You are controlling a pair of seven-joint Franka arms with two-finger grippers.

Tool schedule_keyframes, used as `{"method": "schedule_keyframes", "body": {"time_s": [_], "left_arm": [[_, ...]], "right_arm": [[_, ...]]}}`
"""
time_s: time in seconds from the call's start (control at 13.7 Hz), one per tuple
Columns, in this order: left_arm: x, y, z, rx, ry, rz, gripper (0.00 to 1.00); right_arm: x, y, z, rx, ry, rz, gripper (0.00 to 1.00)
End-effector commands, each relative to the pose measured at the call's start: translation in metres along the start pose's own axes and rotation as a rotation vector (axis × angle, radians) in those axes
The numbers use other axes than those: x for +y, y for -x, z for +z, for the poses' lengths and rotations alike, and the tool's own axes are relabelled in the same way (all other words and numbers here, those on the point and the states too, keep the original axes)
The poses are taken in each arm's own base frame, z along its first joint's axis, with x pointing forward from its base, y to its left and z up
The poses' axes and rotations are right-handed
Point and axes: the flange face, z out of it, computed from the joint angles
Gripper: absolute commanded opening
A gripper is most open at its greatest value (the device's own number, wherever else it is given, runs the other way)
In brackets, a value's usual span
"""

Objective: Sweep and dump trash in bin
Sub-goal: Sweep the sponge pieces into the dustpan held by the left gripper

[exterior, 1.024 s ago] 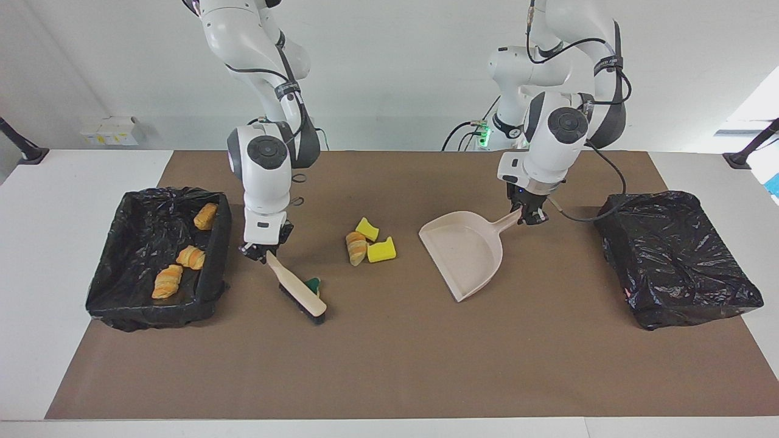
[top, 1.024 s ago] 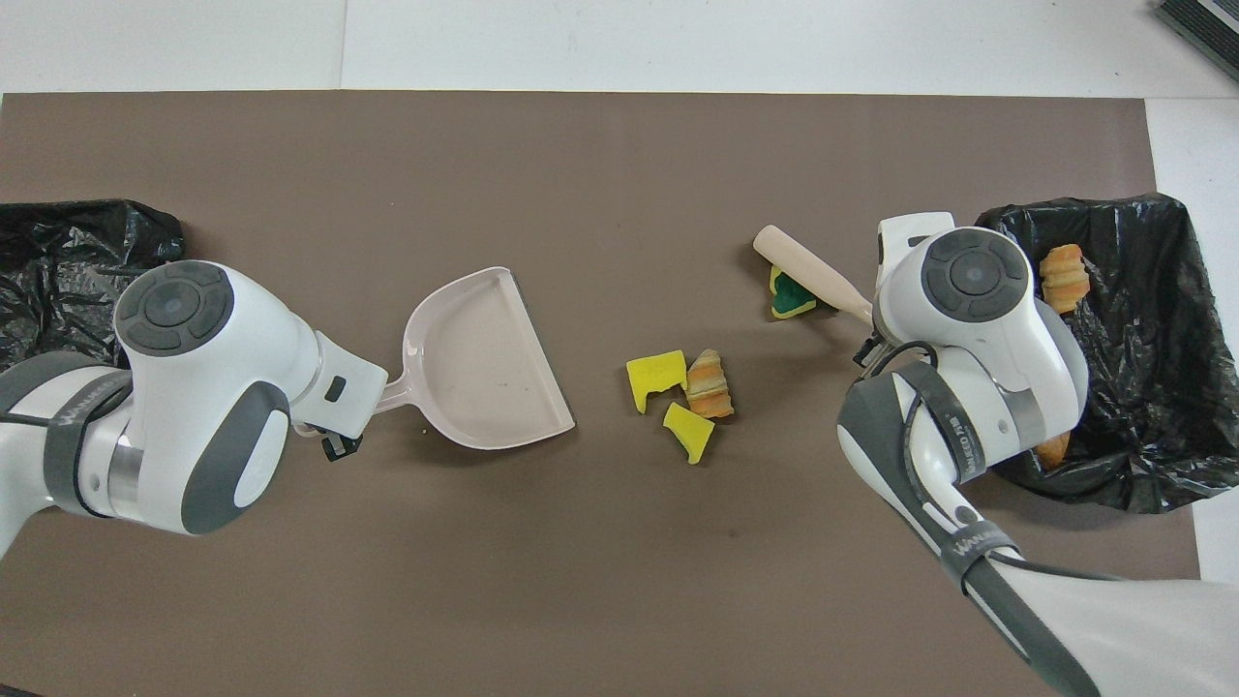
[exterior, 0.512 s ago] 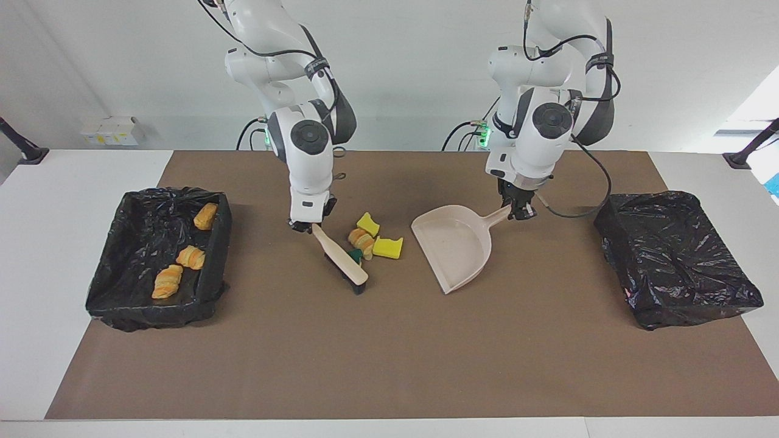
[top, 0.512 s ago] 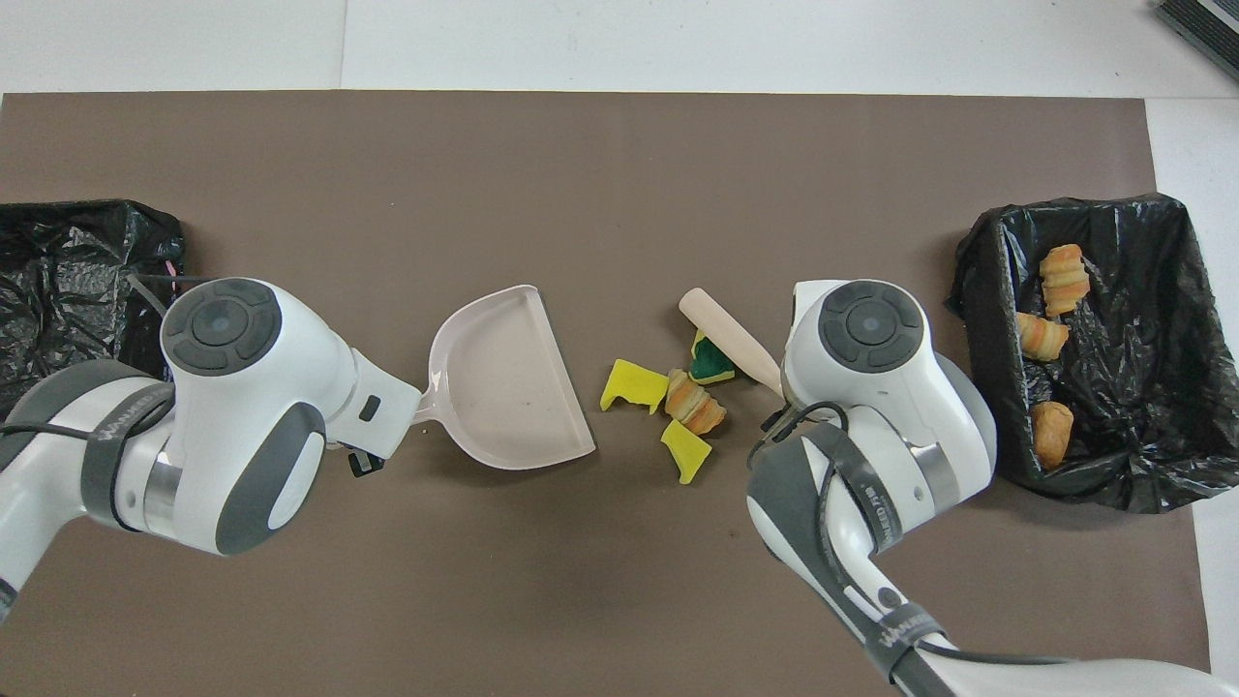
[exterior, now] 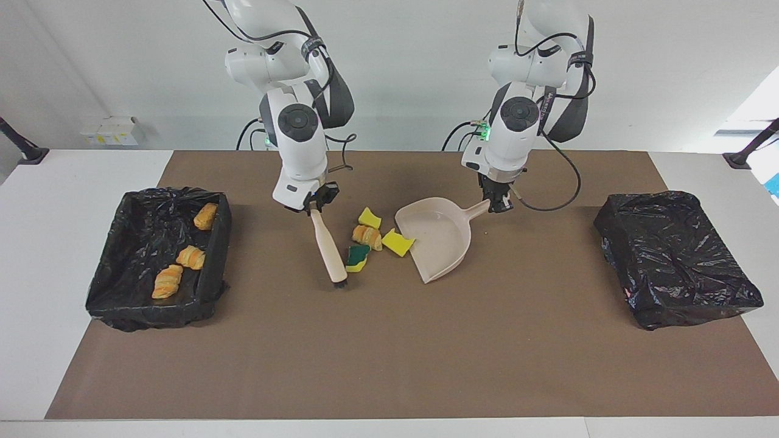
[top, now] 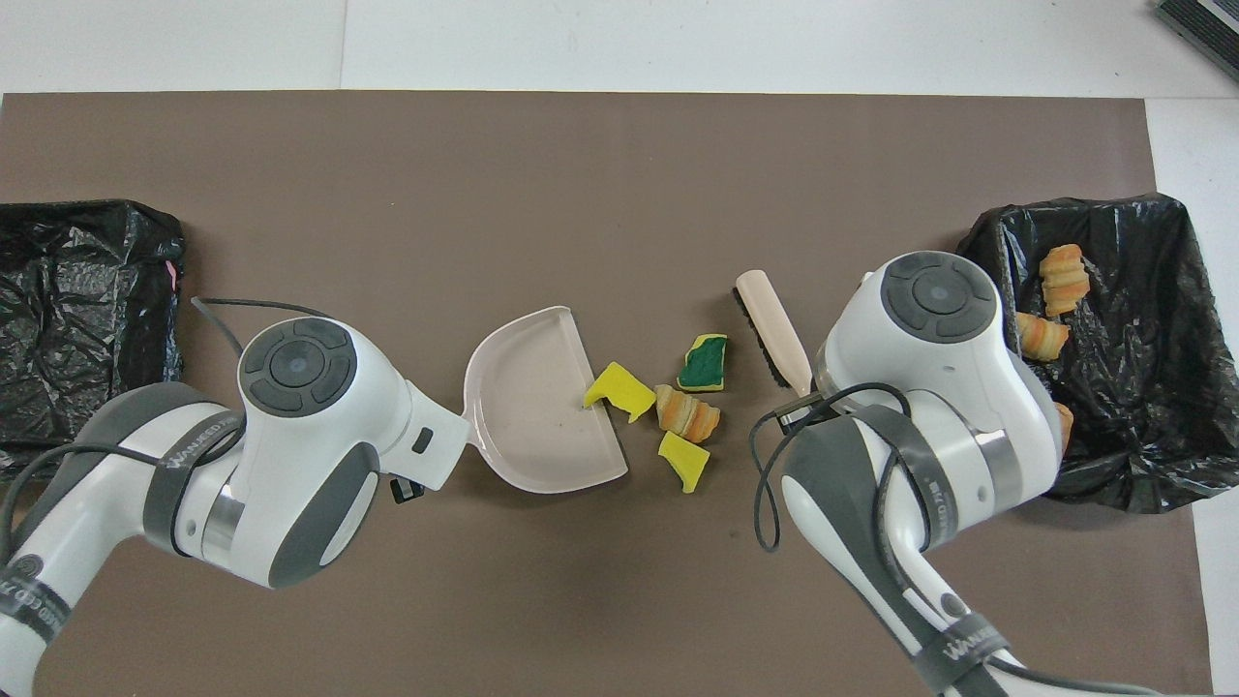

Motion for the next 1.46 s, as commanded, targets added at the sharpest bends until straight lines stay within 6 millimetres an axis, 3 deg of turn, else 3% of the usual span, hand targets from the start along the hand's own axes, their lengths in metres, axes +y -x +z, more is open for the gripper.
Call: {"method": "schedule_keyframes", "body": {"time_s": [0.0,0.15,0.29,0.59,0.88,1.02,1.24,1.39], "left_arm": [[0.012,0.004,0.006,0.009,-0.020,-0.006,0.00],[0.012,0.004,0.006,0.009,-0.020,-0.008,0.00],[0.012,0.004,0.006,0.010,-0.021,-0.018,0.00],[0.011,0.005,0.006,0.010,-0.019,-0.022,0.00],[0.011,0.005,0.006,0.011,-0.020,-0.024,0.00],[0.010,0.006,0.006,0.011,-0.020,-0.025,0.00],[0.010,0.006,0.006,0.011,-0.020,-0.027,0.00],[0.008,0.008,0.006,0.011,-0.018,-0.030,0.00]], "right_arm": [[0.015,0.028,0.017,-0.028,-0.020,0.160,0.00],[0.014,0.045,0.033,-0.022,-0.069,0.199,0.00],[-0.002,0.045,0.048,-0.013,-0.103,0.237,0.00],[-0.085,0.036,0.057,0.025,-0.142,0.323,0.00],[-0.147,0.016,0.061,0.000,-0.197,0.293,0.00],[-0.182,-0.002,0.054,-0.004,-0.254,0.262,0.00],[-0.209,-0.020,0.034,0.009,-0.348,0.252,0.00],[-0.215,-0.024,0.024,0.022,-0.385,0.254,0.00]]}}
